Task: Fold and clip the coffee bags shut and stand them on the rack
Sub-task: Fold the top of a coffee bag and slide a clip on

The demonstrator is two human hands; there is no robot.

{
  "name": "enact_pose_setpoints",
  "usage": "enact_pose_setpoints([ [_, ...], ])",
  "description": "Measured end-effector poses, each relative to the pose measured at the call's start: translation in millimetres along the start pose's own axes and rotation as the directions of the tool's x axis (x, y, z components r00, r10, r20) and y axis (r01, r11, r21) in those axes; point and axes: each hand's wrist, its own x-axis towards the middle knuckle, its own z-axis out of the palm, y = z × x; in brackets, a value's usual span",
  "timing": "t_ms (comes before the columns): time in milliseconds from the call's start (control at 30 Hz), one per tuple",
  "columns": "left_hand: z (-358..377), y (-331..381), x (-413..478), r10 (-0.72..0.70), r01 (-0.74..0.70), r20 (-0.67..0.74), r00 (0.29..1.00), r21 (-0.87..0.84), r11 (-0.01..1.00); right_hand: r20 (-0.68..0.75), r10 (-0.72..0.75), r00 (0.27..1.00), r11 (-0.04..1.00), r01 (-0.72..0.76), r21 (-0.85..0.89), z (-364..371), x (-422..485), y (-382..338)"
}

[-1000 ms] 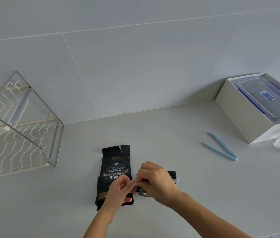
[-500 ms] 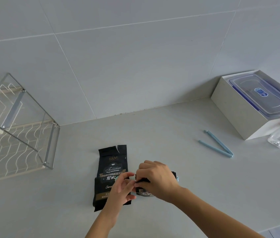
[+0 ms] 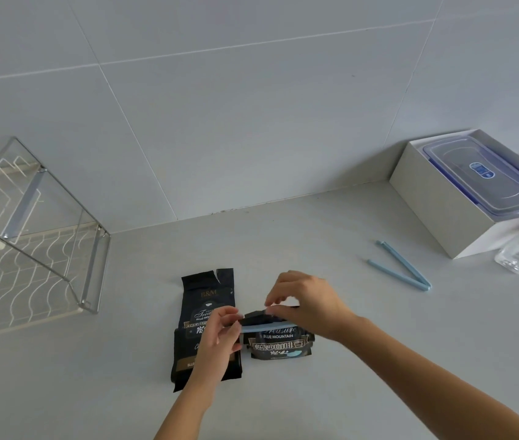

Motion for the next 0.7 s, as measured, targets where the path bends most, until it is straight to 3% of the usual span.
enact_pose_setpoints([
  [133, 0.4, 18.5, 1.1, 0.205, -0.188, -0.028, 0.978, 0.296, 0.936, -0.016, 0.220, 0.975, 0.963, -0.215, 0.163, -15.9, -25.3, 32.0],
  [233, 12.2, 38.6, 0.6, 0.422, -0.356, -0.057, 0.905, 0.443, 0.823, -0.063, 0.389, 0.919, 0.887, -0.355, 0.294, -7.6, -52.7, 48.5],
  [300, 26.3, 50.3, -1.1, 0.522, -0.471, 0.057, 0.851, 0.522, 0.711, -0.064, 0.484, 0.873, 0.811, -0.420, 0.407, 4.6, -68.8, 50.3],
  [367, 43.1, 57.1, -2.0, 0.521, -0.539, 0.237, 0.820, 0.628, 0.561, -0.031, 0.563, 0.826, 0.701, -0.457, 0.547, 17.8, -77.6, 45.8],
  [433, 57.8, 59.4, -1.3, 0.493, -0.556, 0.325, 0.807, 0.699, 0.449, -0.006, 0.614, 0.789, 0.611, -0.471, 0.637, 27.5, -78.3, 38.4],
  [533, 68.1, 59.0, 1.5, 0.491, -0.542, 0.320, 0.810, 0.728, 0.419, 0.003, 0.655, 0.756, 0.543, -0.473, 0.694, 35.1, -68.9, 24.2],
  [700, 74.7, 56.1, 0.4, 0.503, -0.555, 0.336, 0.796, 0.737, 0.386, -0.042, 0.676, 0.735, 0.552, -0.468, 0.690, 38.5, -61.3, 18.3],
])
